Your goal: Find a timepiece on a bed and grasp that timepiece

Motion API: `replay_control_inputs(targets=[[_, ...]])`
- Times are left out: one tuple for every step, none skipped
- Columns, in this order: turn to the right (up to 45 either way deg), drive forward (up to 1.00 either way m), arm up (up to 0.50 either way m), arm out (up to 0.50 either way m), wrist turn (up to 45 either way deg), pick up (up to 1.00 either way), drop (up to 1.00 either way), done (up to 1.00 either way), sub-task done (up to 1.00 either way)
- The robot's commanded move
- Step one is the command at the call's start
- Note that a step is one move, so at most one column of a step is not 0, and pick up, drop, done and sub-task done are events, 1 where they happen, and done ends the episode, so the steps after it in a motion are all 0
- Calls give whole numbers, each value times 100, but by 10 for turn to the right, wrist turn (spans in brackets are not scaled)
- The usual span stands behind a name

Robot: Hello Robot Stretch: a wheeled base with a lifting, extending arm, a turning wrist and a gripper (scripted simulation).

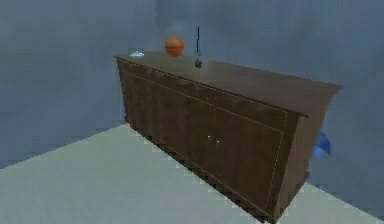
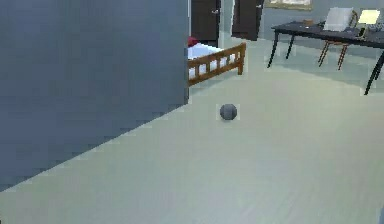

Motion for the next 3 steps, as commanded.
replay_control_inputs(targets=[[0, 10, 0, 0, 0, 0, 0, 0, 0], [450, 0, 0, 0, 0, 0, 0, 0, 0], [420, 0, 0, 0, 0, 0, 0, 0, 0]])
